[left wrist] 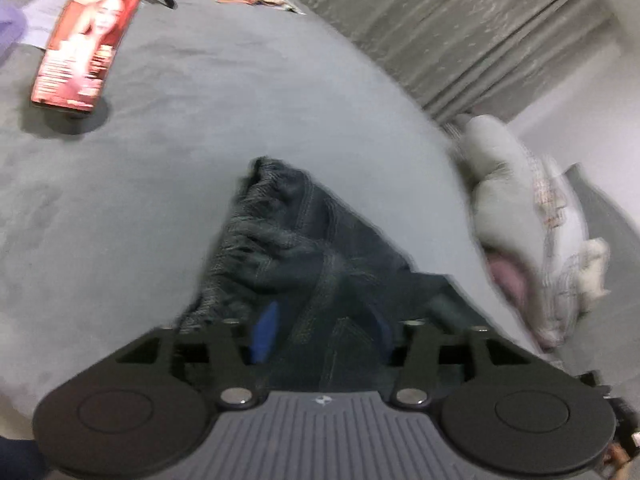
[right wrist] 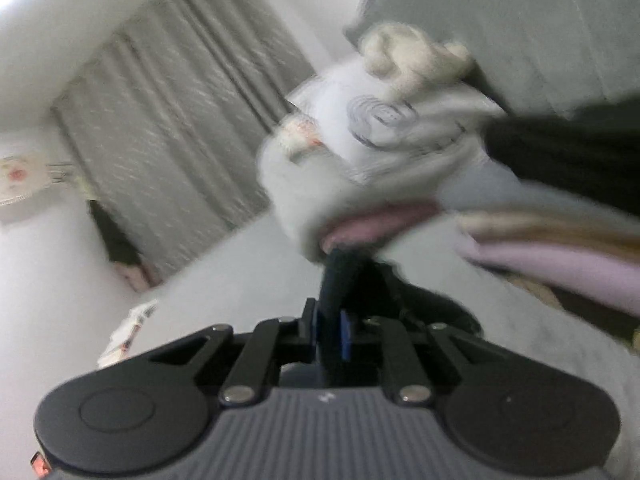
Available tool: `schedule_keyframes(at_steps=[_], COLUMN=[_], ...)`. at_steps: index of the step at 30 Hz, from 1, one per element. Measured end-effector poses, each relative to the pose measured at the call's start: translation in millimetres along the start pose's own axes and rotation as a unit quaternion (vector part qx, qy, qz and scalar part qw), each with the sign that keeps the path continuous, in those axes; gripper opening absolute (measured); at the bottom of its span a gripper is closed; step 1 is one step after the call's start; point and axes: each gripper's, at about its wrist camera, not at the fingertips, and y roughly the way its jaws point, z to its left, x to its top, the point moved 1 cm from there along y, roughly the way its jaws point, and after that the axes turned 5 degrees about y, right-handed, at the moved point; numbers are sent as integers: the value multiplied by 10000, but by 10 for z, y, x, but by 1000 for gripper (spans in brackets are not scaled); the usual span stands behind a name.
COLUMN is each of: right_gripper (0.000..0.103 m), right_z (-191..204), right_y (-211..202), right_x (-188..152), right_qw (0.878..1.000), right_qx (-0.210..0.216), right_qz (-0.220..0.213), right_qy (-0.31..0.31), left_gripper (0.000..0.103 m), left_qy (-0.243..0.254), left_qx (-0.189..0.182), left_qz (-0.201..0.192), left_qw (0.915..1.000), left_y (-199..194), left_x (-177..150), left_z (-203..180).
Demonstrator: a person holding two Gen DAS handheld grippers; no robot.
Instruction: Fold clothes
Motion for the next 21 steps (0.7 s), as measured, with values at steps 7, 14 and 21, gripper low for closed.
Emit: schedule_keyframes(at_steps=[7,14,21], right_gripper=[86,88,99], right_z=[-97,-18,-39], right_y=[307,879,856], right_x=[-163,-495,-603], right_qw=[9991,9896,9877], right_qx=[-56,-112,184], right_qz=[428,1402,1551], right_qy=[-53,-296,75], left_gripper=[86,86,86], left_qy=[383,153,-260], left_qx=[201,577,495], left_qz=[-203,95,180], left_qw=[9989,9982,9983], left_y=[228,375,106], left_x=[350,70,-389], left_z=[80,185,203])
